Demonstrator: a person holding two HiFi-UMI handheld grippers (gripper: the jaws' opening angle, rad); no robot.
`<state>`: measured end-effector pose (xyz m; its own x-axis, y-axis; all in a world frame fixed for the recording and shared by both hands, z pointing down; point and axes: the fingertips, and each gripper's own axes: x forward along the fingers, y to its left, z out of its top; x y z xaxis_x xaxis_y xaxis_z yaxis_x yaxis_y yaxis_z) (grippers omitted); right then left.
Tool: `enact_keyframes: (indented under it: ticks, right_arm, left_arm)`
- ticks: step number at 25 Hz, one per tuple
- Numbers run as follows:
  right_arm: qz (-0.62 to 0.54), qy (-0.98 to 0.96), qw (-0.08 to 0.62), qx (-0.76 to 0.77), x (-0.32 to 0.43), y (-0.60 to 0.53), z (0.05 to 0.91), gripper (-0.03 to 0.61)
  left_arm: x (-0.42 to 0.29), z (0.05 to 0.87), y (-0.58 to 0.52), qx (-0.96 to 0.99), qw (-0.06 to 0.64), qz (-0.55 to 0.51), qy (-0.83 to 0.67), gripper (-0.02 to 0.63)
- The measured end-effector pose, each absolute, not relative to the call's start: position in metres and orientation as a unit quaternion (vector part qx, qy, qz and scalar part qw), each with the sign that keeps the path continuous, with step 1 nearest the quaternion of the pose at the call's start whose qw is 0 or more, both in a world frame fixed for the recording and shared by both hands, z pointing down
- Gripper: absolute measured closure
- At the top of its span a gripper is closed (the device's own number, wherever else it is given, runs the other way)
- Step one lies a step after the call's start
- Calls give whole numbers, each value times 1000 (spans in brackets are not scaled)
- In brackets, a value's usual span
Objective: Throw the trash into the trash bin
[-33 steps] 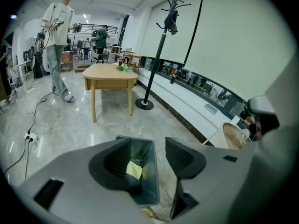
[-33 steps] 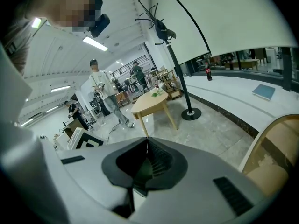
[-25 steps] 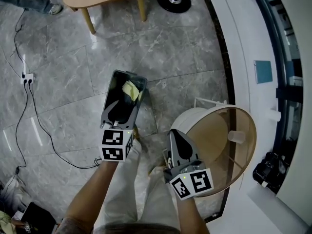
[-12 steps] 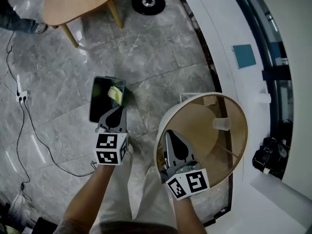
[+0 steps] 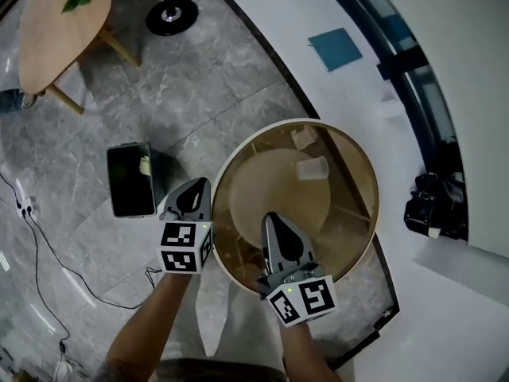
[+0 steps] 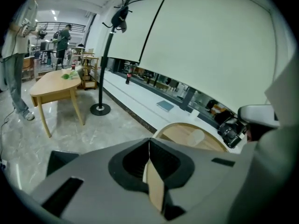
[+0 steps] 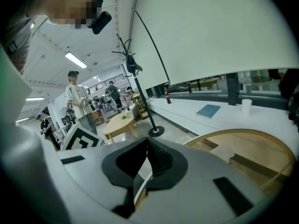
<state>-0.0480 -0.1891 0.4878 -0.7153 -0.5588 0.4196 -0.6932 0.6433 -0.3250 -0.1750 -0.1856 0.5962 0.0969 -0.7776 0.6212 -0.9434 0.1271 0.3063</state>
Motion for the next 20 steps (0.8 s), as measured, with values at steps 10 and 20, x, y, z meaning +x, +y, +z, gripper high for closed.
enact_keyframes:
  ticks: [10, 20]
  right_arm:
    - [248, -844, 125, 458, 103, -202, 482, 560]
    - [267, -814, 107, 505, 176, -200, 487, 560]
  left_arm:
    - [-18, 584, -243, 732, 338, 139, -574, 592]
    - [61, 574, -274, 780, 302, 159, -525, 591]
